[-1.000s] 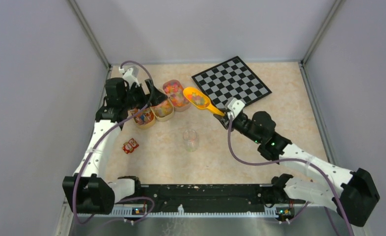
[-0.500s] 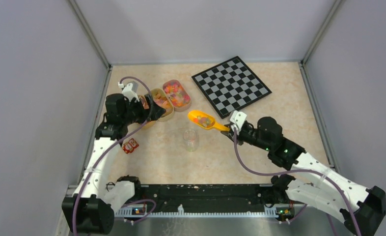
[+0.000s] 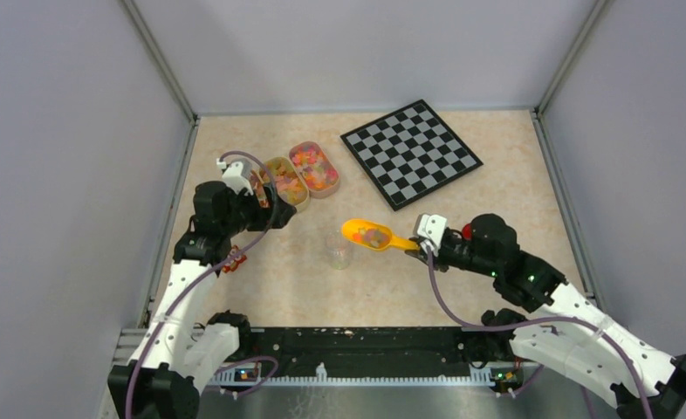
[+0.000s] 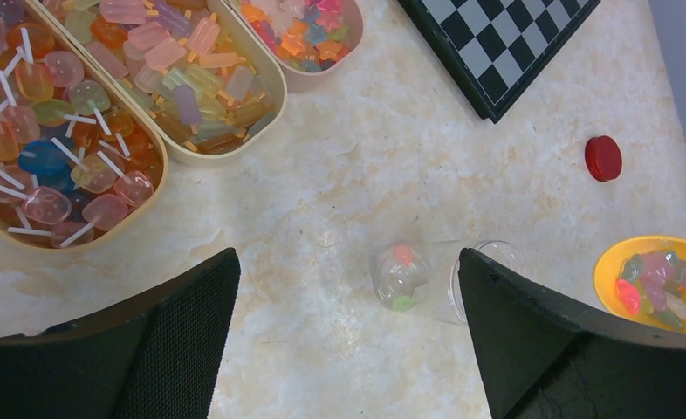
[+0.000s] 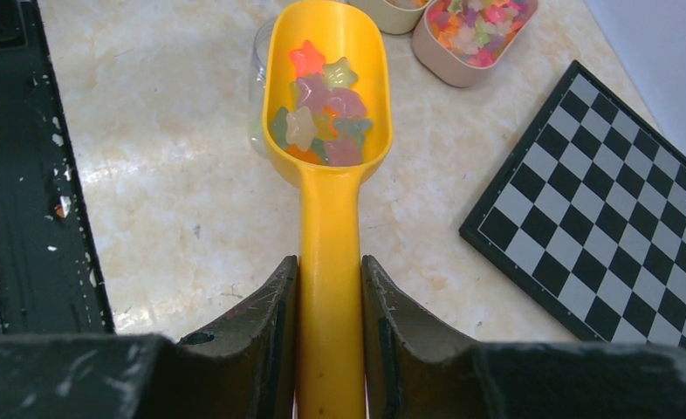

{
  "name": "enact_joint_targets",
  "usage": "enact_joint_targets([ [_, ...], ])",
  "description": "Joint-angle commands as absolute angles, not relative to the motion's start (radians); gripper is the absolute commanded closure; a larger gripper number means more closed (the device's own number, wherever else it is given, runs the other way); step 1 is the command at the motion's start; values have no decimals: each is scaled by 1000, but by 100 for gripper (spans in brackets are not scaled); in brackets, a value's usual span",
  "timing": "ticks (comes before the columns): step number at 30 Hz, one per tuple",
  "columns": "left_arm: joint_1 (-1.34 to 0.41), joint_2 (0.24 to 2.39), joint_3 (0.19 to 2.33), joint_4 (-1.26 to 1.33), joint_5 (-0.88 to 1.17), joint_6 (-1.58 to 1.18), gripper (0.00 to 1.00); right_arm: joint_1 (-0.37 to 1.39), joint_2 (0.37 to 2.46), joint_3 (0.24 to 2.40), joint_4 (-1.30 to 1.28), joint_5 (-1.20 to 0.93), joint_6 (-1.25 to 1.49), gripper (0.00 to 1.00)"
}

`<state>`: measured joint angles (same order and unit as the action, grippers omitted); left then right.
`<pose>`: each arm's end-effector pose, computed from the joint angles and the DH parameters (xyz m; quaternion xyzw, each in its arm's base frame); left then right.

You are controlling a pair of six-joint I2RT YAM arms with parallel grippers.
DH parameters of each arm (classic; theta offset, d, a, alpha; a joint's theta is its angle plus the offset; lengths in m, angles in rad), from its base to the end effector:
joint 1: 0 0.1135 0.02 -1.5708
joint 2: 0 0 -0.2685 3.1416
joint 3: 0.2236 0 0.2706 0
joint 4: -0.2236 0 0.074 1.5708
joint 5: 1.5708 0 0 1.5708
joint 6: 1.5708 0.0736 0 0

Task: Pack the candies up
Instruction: Place the fake candies in the packing bottle.

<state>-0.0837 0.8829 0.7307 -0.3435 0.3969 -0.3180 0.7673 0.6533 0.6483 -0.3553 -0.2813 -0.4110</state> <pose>0.2410 -0.0488 0.2728 0.0018 0.8481 -0.2661 0.4581 0.1344 0.1580 0.2844 -0.5187 0.6327 0.2133 0.5340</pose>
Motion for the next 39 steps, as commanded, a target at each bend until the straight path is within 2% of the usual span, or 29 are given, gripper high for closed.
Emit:
enact_joint_targets([
  [1,-102,861,720,-291,387,-304,1,764,634,728,-413,-344,-440,100],
  [27,-106,853,724,-300,403,-304,1,788,785,889,-571,-321,-416,100],
  [39,-107,846,723,-304,399,-304,1,851,869,939,-593,-258,-413,100],
])
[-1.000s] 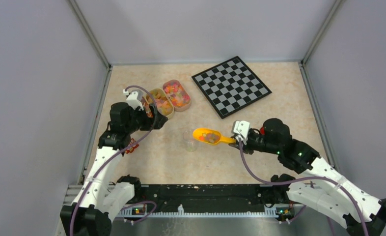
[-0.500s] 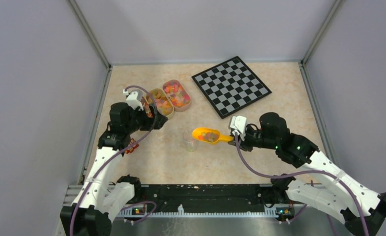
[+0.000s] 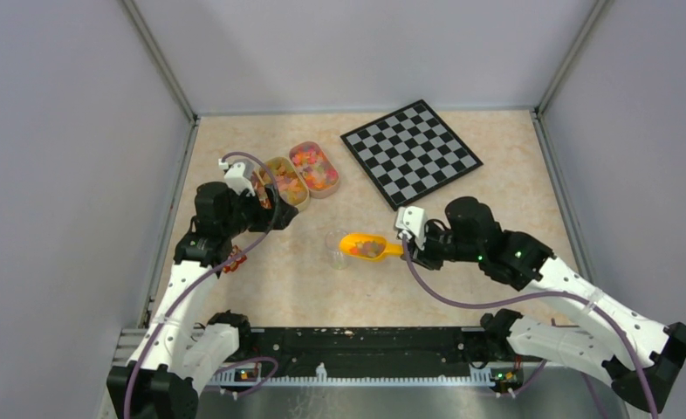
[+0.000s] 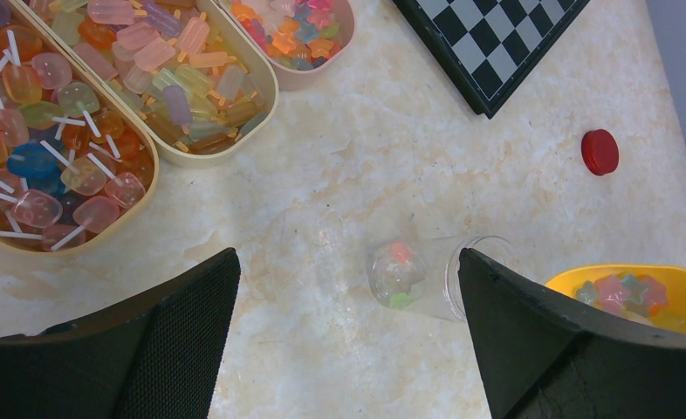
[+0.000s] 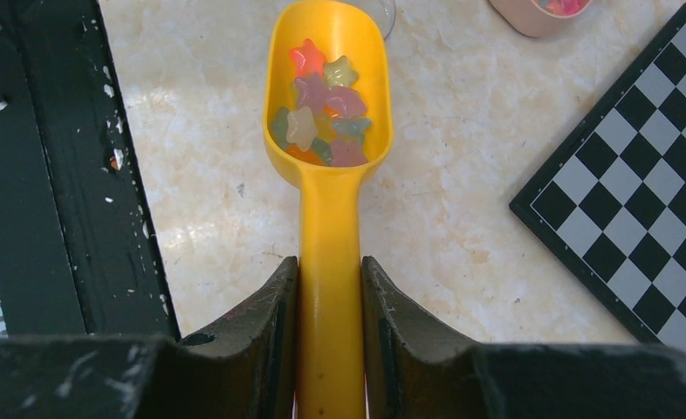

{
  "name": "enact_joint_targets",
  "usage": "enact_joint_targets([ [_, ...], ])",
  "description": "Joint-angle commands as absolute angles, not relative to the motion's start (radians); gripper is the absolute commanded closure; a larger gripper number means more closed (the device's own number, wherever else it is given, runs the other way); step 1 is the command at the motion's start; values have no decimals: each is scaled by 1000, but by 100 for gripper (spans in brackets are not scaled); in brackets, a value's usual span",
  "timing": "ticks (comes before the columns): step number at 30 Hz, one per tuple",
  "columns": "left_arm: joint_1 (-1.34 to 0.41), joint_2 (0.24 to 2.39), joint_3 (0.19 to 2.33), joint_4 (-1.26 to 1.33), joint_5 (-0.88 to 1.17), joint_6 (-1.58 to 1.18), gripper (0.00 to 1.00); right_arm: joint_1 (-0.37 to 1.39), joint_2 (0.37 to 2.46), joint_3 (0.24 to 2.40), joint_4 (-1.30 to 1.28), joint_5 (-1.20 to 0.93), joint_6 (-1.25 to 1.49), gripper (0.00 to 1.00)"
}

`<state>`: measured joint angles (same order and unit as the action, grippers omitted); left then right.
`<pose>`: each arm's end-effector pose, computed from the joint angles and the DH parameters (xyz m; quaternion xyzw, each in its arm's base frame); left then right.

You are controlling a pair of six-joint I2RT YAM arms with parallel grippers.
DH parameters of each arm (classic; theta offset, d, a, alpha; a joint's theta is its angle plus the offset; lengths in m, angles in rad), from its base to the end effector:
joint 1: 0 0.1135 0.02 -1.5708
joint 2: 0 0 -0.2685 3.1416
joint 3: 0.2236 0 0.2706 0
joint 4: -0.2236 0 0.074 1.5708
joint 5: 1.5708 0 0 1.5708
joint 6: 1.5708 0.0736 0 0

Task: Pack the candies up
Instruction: Place the fake candies in the packing bottle.

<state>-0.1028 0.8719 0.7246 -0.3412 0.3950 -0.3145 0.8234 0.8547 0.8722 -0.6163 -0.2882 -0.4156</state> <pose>0.2382 -0.0530 0.2731 0.0117 0.8464 -0.2692 0.4593 0.1382 0.1799 0.2992 -0.5627 0.6735 0.2179 0.4270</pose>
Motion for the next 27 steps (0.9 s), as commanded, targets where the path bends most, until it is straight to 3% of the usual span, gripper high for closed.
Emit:
enact_joint_targets([
  [1,-107,845,723,-304,398,-304,1,859,876,942,-594,-248,-414,100],
  [27,-107,836,723,-310,390,-305,1,877,927,997,-628,-191,-407,100],
])
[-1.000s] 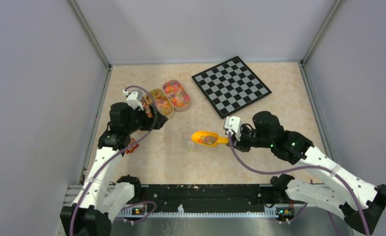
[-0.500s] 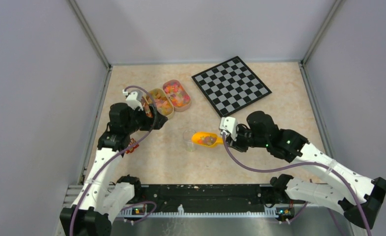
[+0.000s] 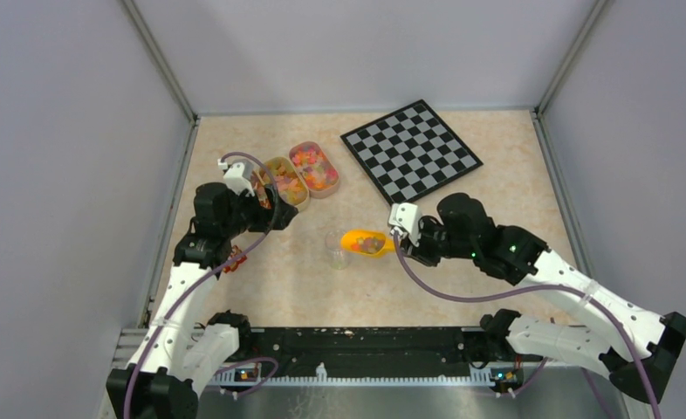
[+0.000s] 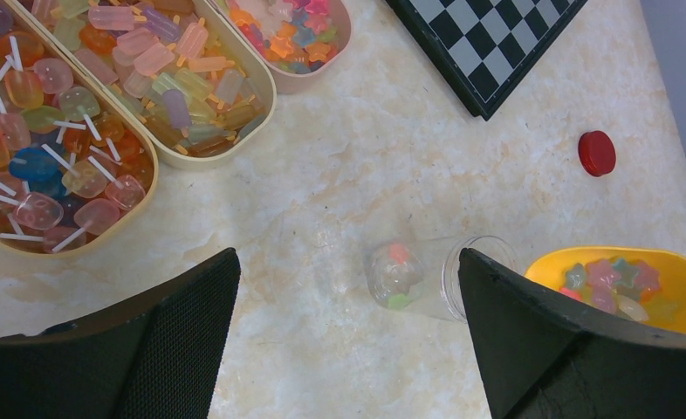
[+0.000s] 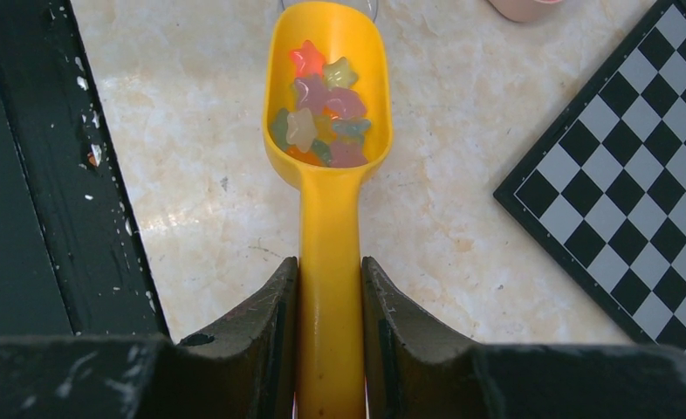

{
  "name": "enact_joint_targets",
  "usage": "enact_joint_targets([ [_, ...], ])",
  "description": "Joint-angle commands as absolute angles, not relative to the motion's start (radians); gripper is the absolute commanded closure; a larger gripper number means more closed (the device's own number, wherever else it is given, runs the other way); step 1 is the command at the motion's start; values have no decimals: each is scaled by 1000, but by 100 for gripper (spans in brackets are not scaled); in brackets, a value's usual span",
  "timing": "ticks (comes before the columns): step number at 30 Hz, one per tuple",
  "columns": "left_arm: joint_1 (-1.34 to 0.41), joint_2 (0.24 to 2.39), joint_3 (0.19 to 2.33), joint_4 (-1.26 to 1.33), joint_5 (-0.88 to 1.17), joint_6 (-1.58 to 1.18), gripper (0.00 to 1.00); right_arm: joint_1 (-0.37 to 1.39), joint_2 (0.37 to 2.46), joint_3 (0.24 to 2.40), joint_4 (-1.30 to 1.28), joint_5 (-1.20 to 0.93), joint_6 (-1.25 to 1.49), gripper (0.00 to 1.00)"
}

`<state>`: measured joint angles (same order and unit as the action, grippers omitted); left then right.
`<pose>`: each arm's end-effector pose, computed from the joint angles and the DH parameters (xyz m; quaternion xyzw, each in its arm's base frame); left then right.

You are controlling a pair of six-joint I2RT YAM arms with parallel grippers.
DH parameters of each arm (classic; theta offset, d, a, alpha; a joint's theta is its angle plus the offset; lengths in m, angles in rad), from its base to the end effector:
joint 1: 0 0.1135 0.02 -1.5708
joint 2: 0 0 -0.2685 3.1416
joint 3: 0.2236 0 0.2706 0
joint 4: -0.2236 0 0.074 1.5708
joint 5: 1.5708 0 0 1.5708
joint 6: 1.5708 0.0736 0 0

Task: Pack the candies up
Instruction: Place the fake candies in the packing bottle.

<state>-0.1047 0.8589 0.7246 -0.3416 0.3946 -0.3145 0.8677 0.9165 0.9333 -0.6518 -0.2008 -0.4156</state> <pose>0.2360 -0.0533 0.2759 0.0138 0.8434 -0.2699 0.4644 0.1421 0.1903 0.3043 -0.5677 0.6844 0.1878 0.4173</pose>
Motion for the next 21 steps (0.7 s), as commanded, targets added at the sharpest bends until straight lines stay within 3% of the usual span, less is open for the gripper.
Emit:
enact_joint_targets([
  [1,-107,835,723,-310,390,-305,1,877,932,1000,-631,-188,-407,100],
  [21,-109,830,726,-313,390,-305,1,885,988,1059,-672,-171,-409,100],
])
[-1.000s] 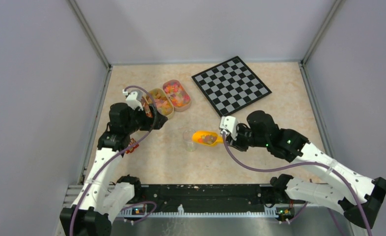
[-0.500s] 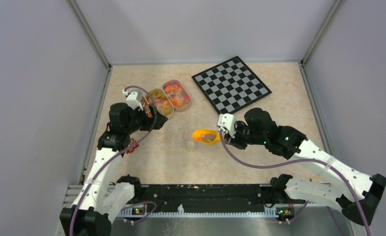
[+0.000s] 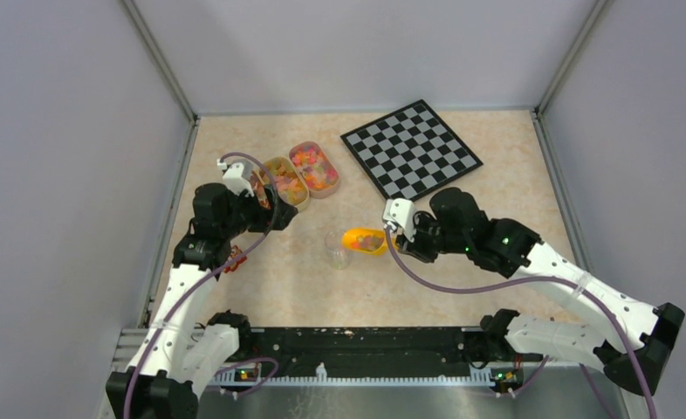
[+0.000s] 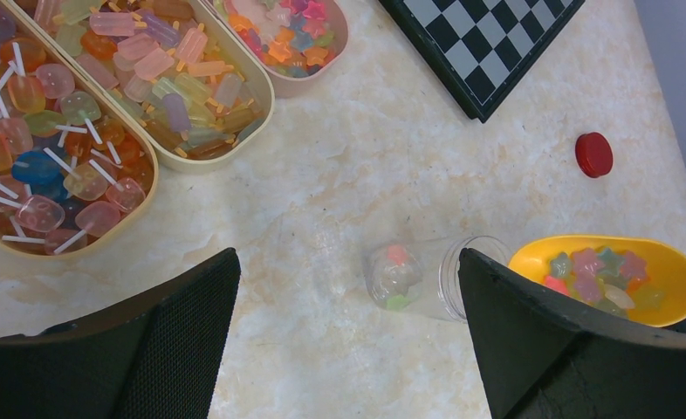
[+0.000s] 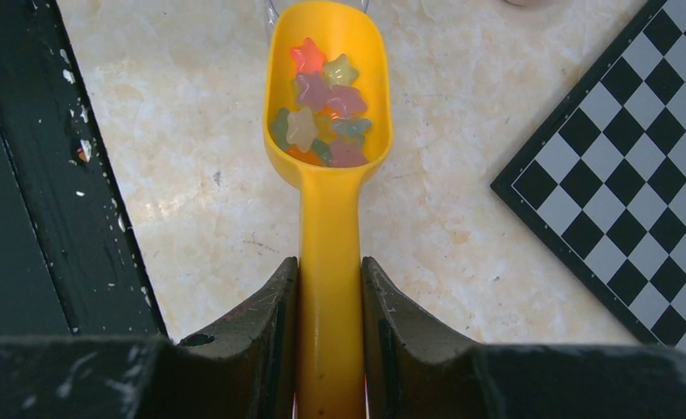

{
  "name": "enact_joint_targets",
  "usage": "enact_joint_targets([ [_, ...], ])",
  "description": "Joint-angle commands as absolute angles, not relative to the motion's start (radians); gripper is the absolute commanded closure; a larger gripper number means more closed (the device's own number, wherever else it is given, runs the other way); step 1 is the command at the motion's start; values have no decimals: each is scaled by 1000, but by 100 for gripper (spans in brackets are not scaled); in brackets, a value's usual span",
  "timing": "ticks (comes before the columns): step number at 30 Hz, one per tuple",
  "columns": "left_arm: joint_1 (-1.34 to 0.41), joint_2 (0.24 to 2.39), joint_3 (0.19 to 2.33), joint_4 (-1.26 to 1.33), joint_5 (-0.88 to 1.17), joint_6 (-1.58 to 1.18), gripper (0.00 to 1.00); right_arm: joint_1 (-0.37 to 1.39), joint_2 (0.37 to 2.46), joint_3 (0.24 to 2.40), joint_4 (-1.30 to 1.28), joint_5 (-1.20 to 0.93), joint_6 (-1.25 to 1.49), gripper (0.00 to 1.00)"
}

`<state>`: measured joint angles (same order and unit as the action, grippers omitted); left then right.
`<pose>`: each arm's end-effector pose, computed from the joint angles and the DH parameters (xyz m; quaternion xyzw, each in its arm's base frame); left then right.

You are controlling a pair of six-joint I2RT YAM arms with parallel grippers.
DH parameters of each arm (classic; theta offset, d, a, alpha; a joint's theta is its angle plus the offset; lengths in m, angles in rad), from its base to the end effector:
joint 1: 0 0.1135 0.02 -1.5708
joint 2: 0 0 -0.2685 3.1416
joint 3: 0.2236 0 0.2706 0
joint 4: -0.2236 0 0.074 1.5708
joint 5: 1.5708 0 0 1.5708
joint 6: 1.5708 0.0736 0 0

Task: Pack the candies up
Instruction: Place the fake candies in the packing bottle.

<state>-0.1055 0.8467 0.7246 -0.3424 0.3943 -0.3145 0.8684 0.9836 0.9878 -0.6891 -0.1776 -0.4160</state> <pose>0.2339 -0.0532 0.2785 0.0153 0.8406 -0.2704 0.4691 0.1505 0.1979 0.3055 -0.5695 0.6979 0.1738 0.3981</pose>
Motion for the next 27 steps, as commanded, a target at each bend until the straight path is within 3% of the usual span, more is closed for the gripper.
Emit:
enact_joint_targets([
  [1,-109,829,726,-313,390,-305,1,886,993,1065,-678,-168,-410,100],
  [27,-112,819,726,-313,395,-304,1,923,1095,1190,-795,-117,-411,100],
])
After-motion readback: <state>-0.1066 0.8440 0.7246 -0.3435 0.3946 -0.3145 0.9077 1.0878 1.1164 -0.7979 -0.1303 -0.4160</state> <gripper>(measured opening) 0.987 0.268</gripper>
